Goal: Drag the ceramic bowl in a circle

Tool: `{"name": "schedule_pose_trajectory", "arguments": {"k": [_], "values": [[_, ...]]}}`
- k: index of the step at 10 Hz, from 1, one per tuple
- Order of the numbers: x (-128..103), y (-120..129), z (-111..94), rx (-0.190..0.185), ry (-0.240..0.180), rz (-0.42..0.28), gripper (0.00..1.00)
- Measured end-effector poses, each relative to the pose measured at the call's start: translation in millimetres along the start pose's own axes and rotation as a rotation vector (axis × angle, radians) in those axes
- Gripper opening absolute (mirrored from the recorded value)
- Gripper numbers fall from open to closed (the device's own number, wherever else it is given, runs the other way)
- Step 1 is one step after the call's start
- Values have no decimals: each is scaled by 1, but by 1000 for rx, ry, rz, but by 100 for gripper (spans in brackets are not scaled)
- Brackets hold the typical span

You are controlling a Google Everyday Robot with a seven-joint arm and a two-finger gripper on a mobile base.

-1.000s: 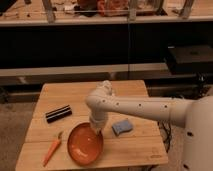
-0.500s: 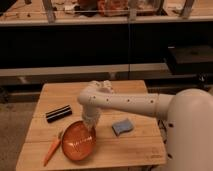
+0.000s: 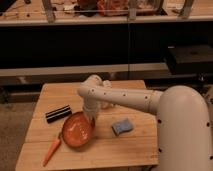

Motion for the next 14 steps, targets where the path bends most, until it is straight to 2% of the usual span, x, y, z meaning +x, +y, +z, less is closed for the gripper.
{"name": "schedule_pose_trajectory", "arguments": {"k": [2, 4, 6, 7, 9, 12, 14], "values": [[-4, 34, -11, -4, 19, 101, 0], [-16, 85, -20, -18, 28, 211, 0], [-32, 122, -24, -29, 20, 275, 0], [-43, 133, -24, -25, 17, 271, 0], [-64, 140, -24, -2, 11, 190, 0], [-88, 114, -21, 30, -3, -14, 0], [-96, 61, -15, 53, -21, -190, 0]]}}
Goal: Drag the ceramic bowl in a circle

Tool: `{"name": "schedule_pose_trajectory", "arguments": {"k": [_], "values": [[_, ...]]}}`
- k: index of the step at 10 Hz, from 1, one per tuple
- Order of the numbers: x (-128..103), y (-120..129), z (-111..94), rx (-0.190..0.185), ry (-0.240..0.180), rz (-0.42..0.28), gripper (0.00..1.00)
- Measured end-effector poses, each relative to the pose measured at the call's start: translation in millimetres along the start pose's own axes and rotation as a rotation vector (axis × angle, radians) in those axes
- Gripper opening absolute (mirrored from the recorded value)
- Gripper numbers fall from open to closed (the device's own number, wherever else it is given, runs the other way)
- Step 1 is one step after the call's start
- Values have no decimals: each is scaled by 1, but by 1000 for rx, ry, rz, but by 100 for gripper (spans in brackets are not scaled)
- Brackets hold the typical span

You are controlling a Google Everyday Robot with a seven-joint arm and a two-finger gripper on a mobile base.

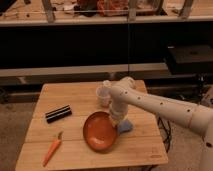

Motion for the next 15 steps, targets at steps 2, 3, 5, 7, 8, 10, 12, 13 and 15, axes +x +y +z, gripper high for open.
{"name": "schedule_pose_trajectory", "arguments": {"k": [2, 3, 5, 7, 8, 10, 12, 13, 15], "values": [[7, -44, 8, 17, -18, -125, 0], [10, -65, 12, 27, -26, -187, 0], [20, -101, 19, 43, -34, -297, 0], [36, -113, 20, 37, -25, -303, 0], [48, -113, 21, 37, -23, -285, 0], [86, -106, 22, 33, -28, -218, 0], [125, -100, 26, 34, -32, -131, 0], [138, -96, 28, 33, -37, -83, 0], [154, -83, 28, 13, -38, 17, 0]]}}
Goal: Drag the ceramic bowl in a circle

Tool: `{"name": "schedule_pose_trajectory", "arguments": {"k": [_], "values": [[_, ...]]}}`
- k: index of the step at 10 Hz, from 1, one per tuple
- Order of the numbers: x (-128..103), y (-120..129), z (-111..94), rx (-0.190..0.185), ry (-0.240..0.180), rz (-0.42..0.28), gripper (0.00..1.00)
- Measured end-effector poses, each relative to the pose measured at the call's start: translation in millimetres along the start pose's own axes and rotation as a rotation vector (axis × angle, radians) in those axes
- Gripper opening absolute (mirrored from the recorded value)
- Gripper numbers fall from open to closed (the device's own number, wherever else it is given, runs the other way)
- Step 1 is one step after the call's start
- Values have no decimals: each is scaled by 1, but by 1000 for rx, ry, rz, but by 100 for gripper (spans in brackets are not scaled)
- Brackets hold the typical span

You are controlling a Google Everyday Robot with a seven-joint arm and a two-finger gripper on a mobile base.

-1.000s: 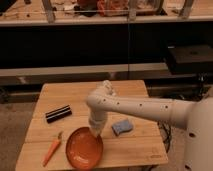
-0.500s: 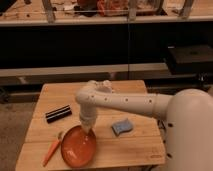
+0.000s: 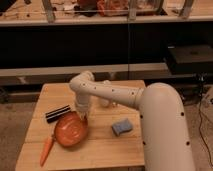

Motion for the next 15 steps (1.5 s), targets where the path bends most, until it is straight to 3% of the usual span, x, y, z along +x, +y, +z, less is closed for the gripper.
{"name": "schedule_pose_trajectory", "arguments": {"k": [3, 7, 9, 12, 13, 15], "values": [[-13, 36, -14, -33, 23, 109, 0], [-65, 113, -39, -104, 54, 250, 0], [-95, 140, -43, -115, 51, 283, 0], [-127, 142, -40, -93, 37, 150, 0], [-135, 134, -39, -89, 28, 104, 0], [-153, 92, -33, -83, 0, -41, 0]]}}
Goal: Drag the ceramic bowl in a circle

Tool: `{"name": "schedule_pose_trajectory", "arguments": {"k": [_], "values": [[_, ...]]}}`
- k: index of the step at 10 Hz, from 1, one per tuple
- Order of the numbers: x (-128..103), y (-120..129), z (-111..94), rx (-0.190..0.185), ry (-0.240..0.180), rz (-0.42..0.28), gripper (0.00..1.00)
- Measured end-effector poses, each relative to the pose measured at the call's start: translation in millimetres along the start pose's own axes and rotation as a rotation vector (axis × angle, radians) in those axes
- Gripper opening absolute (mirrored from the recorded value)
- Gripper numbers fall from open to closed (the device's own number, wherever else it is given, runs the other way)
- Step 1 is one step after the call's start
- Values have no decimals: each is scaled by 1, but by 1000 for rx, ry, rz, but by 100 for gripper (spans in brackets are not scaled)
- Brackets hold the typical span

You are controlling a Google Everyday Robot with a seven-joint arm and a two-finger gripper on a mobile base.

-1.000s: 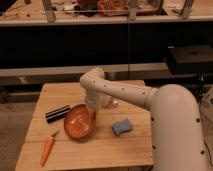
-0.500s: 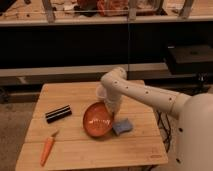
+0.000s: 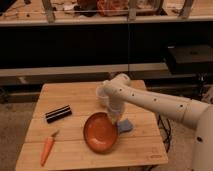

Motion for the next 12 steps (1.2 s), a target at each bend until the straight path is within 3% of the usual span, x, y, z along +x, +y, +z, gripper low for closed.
{"name": "schedule_pose_trajectory", "arguments": {"k": [3, 6, 9, 12], "values": [[2, -70, 3, 31, -20, -169, 0], [33, -126, 11, 48, -34, -290, 0], [88, -150, 20, 65, -33, -298, 0], [140, -124, 16, 94, 11, -212, 0]]}}
